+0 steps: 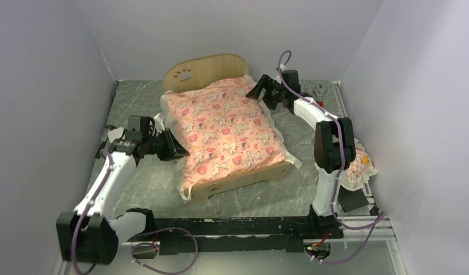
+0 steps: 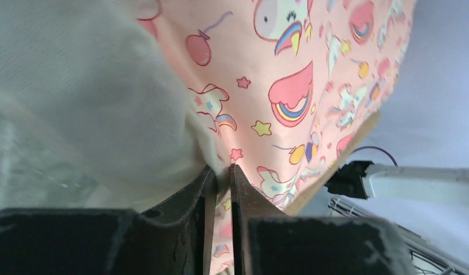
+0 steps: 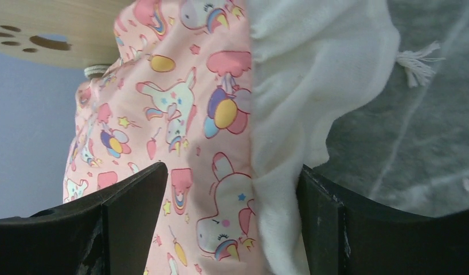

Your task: Set up the pet bed

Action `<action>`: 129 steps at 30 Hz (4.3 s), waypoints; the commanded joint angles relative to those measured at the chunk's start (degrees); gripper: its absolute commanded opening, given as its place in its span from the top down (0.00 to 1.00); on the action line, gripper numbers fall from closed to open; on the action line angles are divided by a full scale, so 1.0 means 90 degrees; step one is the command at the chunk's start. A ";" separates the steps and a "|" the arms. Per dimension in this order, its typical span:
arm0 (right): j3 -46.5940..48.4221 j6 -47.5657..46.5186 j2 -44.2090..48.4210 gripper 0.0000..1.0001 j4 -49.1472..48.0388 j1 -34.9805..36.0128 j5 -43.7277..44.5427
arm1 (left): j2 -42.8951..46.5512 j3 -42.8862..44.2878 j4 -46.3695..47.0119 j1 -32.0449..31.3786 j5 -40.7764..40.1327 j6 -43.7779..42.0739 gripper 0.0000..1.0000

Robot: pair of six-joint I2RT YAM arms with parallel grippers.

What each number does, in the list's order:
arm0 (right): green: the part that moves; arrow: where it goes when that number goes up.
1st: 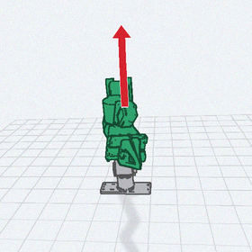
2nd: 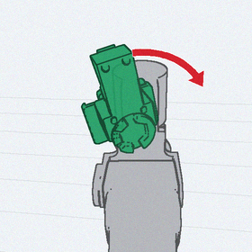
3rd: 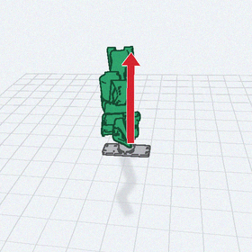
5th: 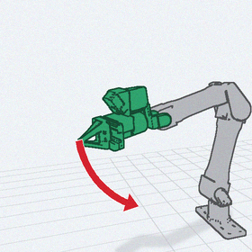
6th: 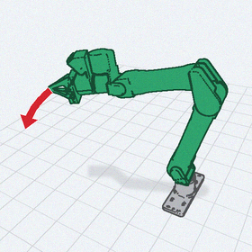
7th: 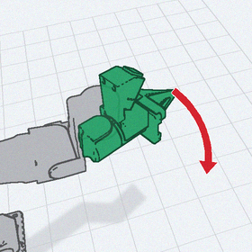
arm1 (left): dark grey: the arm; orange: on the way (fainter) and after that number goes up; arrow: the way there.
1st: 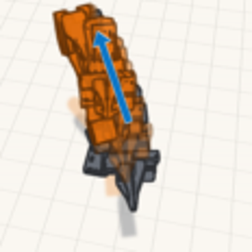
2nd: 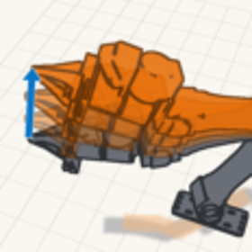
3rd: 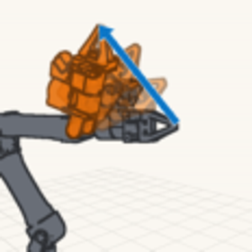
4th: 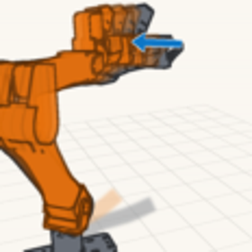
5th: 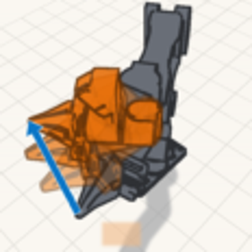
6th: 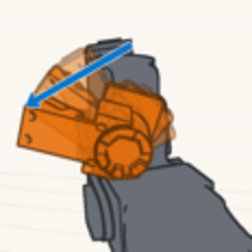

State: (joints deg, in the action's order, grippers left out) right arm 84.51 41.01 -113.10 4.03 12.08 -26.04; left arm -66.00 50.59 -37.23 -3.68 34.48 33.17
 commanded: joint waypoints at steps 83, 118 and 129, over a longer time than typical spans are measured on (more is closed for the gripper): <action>-0.2055 -0.0931 0.3494 0.16 0.1018 -0.0065 0.1342 | -0.1353 0.3512 -0.0072 0.0399 -0.2524 -0.3426 0.78; -0.1190 -0.4155 0.4345 0.15 0.0930 0.0938 0.2704 | -0.0596 0.2494 -0.0231 -0.1066 -0.1875 -0.0603 0.71; -0.3846 -0.3567 0.5030 0.20 -0.1128 0.4687 0.4291 | -0.0391 0.2497 -0.0245 -0.1280 -0.1853 -0.0515 0.48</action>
State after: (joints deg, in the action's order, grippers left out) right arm 52.58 5.82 -66.63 5.69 46.61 3.20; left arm -71.59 72.82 -41.45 -14.13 14.06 27.03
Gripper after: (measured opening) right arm 0.809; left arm 0.443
